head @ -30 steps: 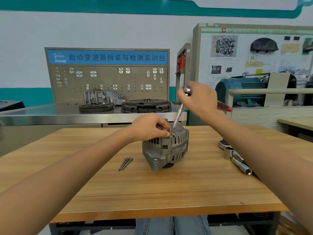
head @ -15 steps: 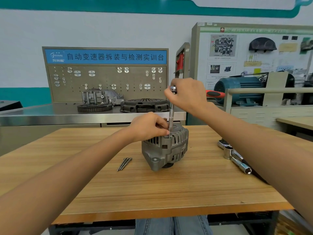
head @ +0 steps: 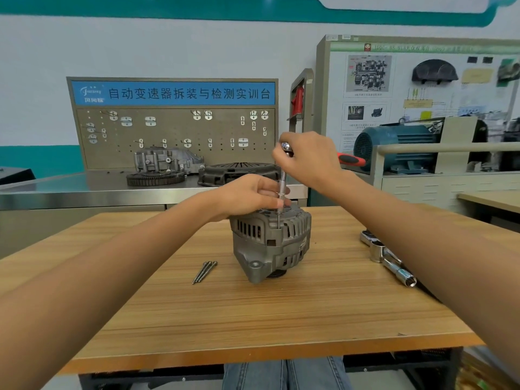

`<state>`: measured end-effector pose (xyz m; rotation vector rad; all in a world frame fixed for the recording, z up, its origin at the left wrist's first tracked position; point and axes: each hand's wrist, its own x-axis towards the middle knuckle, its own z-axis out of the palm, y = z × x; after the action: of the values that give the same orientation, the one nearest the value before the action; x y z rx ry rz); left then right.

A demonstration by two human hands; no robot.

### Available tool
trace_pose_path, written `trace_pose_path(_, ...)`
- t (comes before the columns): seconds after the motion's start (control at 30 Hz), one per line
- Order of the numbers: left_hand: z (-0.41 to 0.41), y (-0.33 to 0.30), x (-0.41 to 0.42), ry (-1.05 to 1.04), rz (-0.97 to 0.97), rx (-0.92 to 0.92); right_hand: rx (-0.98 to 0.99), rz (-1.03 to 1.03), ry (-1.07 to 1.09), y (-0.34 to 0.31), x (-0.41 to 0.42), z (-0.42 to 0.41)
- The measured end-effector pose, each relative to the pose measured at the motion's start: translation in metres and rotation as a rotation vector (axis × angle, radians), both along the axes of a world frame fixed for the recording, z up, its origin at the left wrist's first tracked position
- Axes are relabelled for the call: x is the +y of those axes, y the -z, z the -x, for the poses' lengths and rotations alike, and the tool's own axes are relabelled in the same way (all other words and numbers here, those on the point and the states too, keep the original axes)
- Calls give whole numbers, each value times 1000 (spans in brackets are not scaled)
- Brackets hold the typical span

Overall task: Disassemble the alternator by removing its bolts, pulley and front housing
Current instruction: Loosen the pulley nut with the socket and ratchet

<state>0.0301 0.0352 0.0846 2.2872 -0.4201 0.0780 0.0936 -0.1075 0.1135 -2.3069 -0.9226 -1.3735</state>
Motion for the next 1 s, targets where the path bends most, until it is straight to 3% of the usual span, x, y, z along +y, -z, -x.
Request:
trace_pose_path(0.13, -1, -3, 7, 38, 50, 33, -6, 91, -73, -6, 7, 7)
trace_pose_path(0.4, -2, -6, 4, 21, 47, 8, 200, 88, -196, -11, -1, 12)
trace_pose_path(0.77, -2, 8, -15, -331, 36, -262, 21, 214, 146, -13, 12, 14)
trace_pose_path(0.87, 0, 1, -11, -208, -3, -141, 26, 208, 127, -13, 11, 12)
trace_pose_path(1.0, 1, -5, -6, 34, 226, 59, 22, 192, 91, -12, 10, 10)
